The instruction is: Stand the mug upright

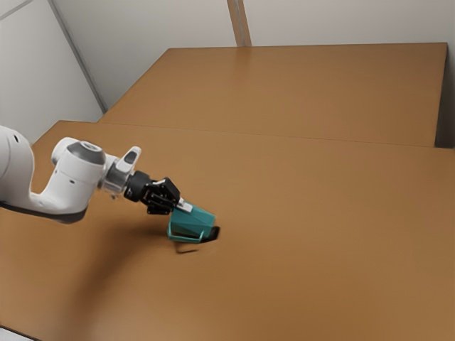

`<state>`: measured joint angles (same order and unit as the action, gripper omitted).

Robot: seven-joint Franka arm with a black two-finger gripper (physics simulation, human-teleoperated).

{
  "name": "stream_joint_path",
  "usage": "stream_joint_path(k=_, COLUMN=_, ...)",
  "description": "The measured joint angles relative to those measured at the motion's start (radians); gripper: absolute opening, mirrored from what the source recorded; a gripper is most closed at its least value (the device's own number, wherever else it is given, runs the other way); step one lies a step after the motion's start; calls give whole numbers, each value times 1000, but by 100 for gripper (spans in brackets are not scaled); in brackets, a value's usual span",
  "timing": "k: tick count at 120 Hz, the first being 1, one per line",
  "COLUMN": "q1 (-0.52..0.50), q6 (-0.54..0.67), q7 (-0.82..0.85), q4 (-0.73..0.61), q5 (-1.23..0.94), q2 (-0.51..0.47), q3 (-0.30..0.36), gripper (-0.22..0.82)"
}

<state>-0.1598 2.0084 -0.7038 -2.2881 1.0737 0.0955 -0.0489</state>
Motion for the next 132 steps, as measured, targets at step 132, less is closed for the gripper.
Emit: stream_joint_path(k=132, q1=117, q6=104, q7=457, q4=235, q5=-1096, q2=67, q3=118, gripper=-18)
